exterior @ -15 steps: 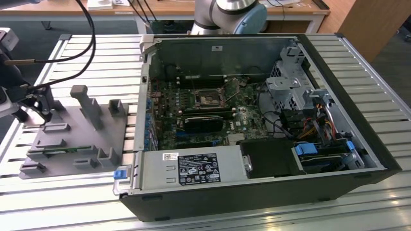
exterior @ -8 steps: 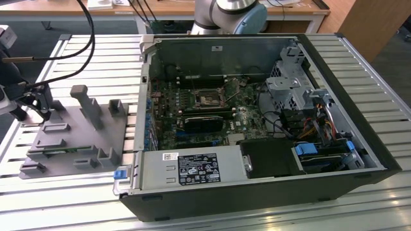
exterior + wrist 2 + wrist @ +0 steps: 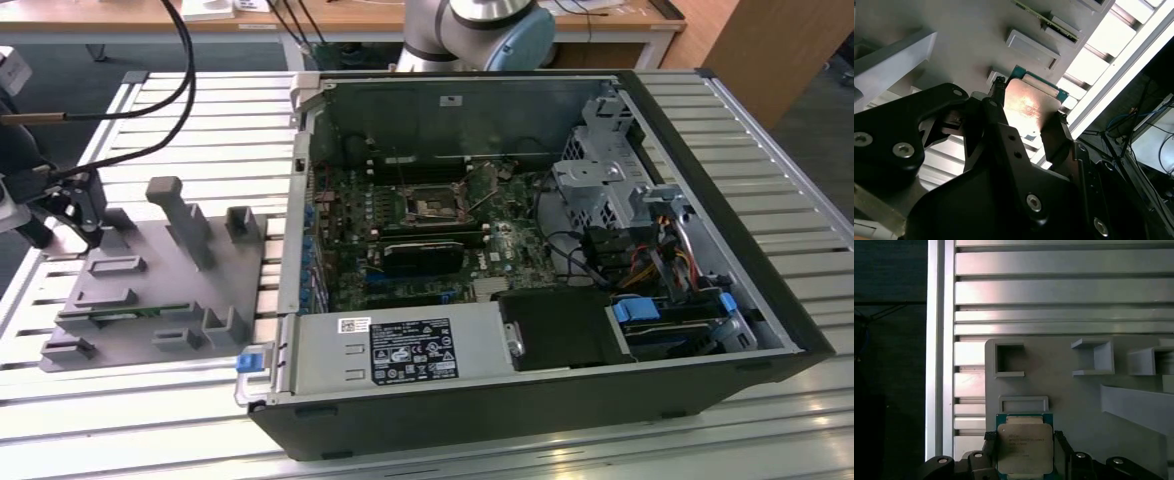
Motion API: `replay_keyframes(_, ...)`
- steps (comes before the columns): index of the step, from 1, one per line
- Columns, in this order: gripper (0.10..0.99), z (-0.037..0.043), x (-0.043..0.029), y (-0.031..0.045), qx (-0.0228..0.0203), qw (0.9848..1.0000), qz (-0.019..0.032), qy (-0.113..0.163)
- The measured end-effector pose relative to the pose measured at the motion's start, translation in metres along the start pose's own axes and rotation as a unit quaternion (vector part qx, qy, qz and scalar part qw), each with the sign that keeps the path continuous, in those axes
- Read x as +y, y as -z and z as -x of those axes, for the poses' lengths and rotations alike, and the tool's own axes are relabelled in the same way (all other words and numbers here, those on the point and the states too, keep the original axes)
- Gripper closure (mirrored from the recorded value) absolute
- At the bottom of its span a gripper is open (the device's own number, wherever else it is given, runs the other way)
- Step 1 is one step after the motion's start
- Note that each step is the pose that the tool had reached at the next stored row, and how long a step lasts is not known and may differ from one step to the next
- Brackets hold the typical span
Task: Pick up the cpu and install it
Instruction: 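Pick up the cpu and move it towards the insertion slot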
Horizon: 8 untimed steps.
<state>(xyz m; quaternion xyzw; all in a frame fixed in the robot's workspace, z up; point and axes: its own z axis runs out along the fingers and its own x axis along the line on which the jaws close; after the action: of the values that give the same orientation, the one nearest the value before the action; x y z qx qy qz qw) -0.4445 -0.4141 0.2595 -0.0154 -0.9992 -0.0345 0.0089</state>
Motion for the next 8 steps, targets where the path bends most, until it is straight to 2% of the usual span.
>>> replay_keyframes(8, 0.549, -0.0001, 0.0004, 0.0052, -0.0001, 1.0, 0.0, 0.0)
